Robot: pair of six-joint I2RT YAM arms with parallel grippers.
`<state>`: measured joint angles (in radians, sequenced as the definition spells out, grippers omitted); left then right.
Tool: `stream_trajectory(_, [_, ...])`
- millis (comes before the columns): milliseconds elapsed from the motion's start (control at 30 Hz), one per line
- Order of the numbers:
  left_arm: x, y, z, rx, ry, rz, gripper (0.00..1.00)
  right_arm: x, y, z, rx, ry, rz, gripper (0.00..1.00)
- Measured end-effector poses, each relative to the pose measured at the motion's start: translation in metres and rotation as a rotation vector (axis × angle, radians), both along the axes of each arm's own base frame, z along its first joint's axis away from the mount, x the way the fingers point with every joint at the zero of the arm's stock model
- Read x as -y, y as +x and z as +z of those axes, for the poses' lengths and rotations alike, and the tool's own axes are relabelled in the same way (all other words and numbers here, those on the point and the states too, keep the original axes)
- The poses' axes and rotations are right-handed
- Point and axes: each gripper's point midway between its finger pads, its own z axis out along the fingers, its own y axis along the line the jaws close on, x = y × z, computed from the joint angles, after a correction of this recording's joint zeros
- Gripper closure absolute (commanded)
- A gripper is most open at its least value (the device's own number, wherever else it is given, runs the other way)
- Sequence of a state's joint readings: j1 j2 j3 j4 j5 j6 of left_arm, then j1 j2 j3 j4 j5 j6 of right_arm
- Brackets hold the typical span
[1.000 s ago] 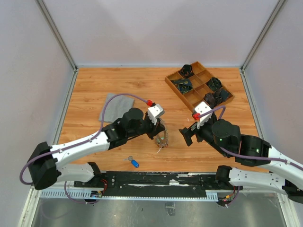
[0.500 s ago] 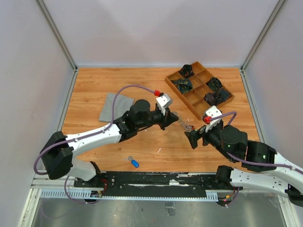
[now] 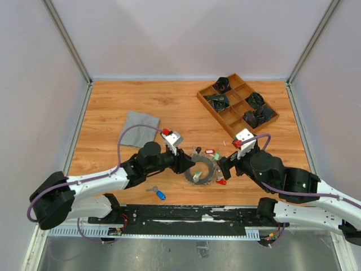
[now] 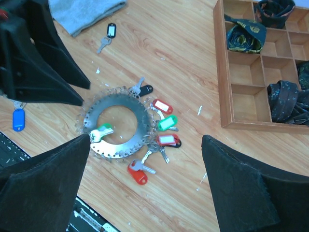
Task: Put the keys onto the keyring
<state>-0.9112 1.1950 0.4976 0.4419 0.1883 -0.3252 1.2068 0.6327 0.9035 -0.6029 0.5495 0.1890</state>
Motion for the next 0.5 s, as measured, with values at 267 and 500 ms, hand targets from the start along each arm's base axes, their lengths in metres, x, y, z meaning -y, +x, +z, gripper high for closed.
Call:
stream_trajectory(267, [-0.047, -0.002, 0.035, 0.038, -0.054, 0.172, 0.26, -0.015, -0.001, -0.032, -0.088, -0.103, 0.012, 0.02])
stream_trajectory(500, [-0.095, 0.002, 0.053, 0.031, -0.027, 0.353, 0.00, -0.030, -0.003, -0.044, -0.230, -0.153, 0.009, 0.02])
